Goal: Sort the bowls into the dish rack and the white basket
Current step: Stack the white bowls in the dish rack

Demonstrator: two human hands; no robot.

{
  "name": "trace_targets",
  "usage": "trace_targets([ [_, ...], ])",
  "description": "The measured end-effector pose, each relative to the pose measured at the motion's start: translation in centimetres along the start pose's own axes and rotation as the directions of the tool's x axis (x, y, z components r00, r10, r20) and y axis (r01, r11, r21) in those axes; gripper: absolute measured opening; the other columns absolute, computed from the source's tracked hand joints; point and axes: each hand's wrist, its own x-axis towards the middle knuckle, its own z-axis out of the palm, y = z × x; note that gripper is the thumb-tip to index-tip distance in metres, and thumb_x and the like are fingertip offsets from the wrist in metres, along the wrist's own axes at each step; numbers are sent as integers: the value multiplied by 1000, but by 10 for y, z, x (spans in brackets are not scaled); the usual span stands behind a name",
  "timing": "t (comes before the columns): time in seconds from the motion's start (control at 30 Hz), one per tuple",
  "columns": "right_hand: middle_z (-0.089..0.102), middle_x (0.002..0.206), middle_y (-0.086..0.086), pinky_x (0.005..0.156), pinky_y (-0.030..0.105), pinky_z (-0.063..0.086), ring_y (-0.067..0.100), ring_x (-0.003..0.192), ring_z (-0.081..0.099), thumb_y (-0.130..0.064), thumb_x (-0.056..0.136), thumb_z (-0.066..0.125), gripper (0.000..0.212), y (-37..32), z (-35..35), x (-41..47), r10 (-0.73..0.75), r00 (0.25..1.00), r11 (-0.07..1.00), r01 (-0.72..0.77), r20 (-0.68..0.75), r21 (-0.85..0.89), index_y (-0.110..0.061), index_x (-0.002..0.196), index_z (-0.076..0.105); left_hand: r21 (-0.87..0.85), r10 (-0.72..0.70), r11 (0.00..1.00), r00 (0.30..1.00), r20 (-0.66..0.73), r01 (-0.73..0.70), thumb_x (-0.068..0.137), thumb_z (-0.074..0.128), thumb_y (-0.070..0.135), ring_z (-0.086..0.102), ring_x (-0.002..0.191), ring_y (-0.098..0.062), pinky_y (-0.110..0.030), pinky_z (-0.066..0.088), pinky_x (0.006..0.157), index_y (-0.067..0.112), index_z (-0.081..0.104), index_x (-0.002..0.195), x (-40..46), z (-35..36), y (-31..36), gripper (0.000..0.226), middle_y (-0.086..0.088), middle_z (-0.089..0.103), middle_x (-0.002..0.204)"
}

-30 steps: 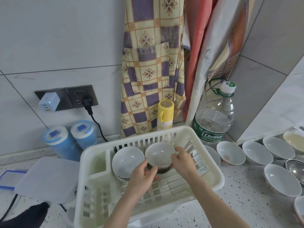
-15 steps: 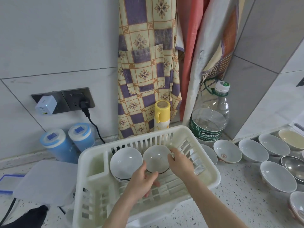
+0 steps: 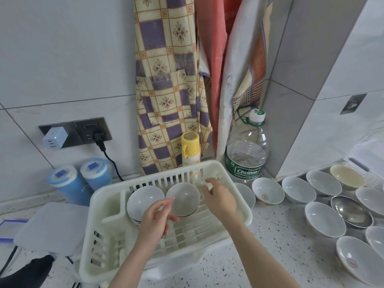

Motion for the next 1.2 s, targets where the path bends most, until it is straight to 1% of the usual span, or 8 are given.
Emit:
trace_targets([
  [0.17, 64, 61, 5, 49, 27, 43, 5, 48, 55, -26, 97, 49, 21, 40, -52, -28, 28, 972, 905, 75, -233, 419, -34, 109, 64, -91, 36, 995, 999, 33, -33, 97, 55, 26, 39, 38, -11, -19, 29, 38, 33, 70, 79, -38, 42, 13, 25, -8, 69, 65],
  [0.27, 63, 59, 5, 55, 21, 42, 1, 50, 54, -21, 97, 51, 20, 82, -76, -42, 209, 931, 807, 10, -301, 591, -32, 98, 68, -82, 5, 997, 983, 183, 11, 98, 54, 27, 41, 39, -10, -18, 29, 39, 31, 70, 76, -56, 85, 13, 27, -7, 69, 65],
  [0.4, 61, 64, 7, 49, 25, 31, 15, 52, 38, -18, 93, 57, 14, 145, -98, -37, 494, 869, 589, -332, -4, 737, -12, 95, 70, -28, -118, 991, 937, 329, 135, 87, 55, 38, 43, 40, -13, -18, 27, 40, 24, 68, 79, -59, 155, 6, 20, -10, 70, 68],
  [0.5, 63, 74, 11, 34, 19, 20, 14, 48, 29, -16, 92, 59, 14, 183, -103, -26, 588, 760, 442, -589, 277, 676, -4, 97, 65, 50, -270, 962, 899, 345, 270, 86, 55, 35, 46, 42, -12, -17, 28, 40, 18, 67, 90, -45, 207, -5, 21, -4, 72, 69],
  [0.6, 71, 83, 13, 33, 15, 19, 13, 45, 30, -19, 93, 57, 20, 208, -102, -11, 574, 715, 397, -669, 399, 628, -2, 101, 60, 124, -434, 901, 850, 300, 416, 92, 51, 32, 50, 43, -10, -18, 30, 40, 23, 60, 102, -27, 252, -22, 17, 1, 75, 73],
  [0.73, 75, 90, 9, 38, 17, 21, 13, 47, 36, -32, 95, 55, 28, 220, -101, 16, 547, 702, 408, -699, 456, 587, -6, 103, 61, -92, -580, 799, 802, 145, 594, 96, 53, 31, 50, 43, -13, -21, 31, 40, 17, 51, 115, 1, 292, -41, 24, -8, 73, 86],
  [0.93, 72, 102, 8, 44, 24, 31, 18, 64, 48, -39, 95, 55, 32, 225, -94, 43, 513, 708, 412, -699, 486, 584, -14, 115, 57, -555, -597, 678, 801, -33, 483, 99, 55, 31, 56, 62, -18, -26, 42, 51, 21, 41, 134, 32, 309, -51, 39, -10, 70, 93],
  [1.2, 68, 110, 23, 49, 25, 33, 17, 59, 42, -12, 93, 48, 32, 235, -88, 54, 571, 697, 394, -696, 433, 600, -6, 123, 51, -645, -584, 670, 797, -153, 367, 101, 42, 10, 54, 66, -17, -28, 43, 58, 16, 47, 132, 45, 313, -64, 32, -13, 71, 89],
])
